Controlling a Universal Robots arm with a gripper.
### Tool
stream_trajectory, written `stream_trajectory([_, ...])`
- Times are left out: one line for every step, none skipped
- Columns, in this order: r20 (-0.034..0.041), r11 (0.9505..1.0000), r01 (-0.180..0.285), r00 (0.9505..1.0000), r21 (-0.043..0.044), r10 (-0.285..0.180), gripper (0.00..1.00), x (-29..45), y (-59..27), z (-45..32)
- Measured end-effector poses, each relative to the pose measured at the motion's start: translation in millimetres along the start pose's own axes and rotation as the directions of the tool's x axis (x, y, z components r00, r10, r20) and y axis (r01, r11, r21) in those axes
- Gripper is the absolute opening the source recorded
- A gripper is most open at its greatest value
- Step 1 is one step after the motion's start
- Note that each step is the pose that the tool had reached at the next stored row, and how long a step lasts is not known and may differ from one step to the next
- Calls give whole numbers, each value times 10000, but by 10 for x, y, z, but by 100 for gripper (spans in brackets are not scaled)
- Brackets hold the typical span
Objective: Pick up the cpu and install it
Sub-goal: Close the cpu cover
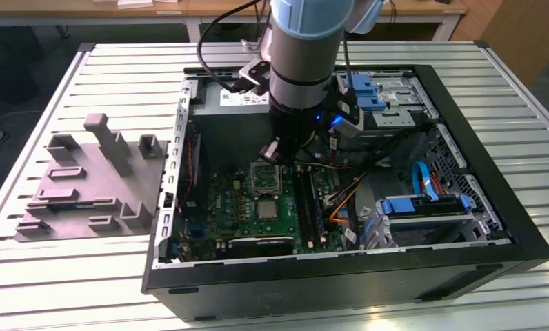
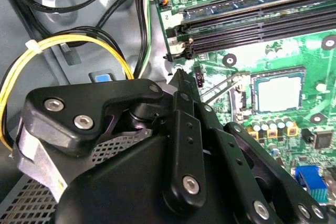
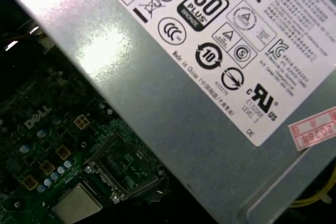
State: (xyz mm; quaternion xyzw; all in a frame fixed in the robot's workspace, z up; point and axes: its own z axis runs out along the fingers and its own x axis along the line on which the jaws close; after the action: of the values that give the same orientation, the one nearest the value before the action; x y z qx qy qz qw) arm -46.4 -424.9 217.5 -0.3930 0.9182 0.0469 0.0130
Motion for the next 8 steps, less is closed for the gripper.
stream_trajectory([-70,10000,1,10000,69,-1,11,-1,2,-4])
stream_trajectory([-142,9999,3,9999,136,-1,11,-1,4,-10])
stream_trajectory([-190,9998,6,9998,182,-2,11,-2,6,-17])
stream_trajectory([-226,9998,8,9997,215,-3,11,-4,9,-27])
stream_trajectory([-254,9997,11,9997,242,-5,11,-6,12,-38])
stream_trajectory([-279,9996,14,9996,265,-7,11,-7,15,-52])
stream_trajectory([-297,9996,18,9996,281,-9,11,-7,18,-64])
stream_trajectory([-302,9996,21,9995,285,-12,11,-7,21,-73])
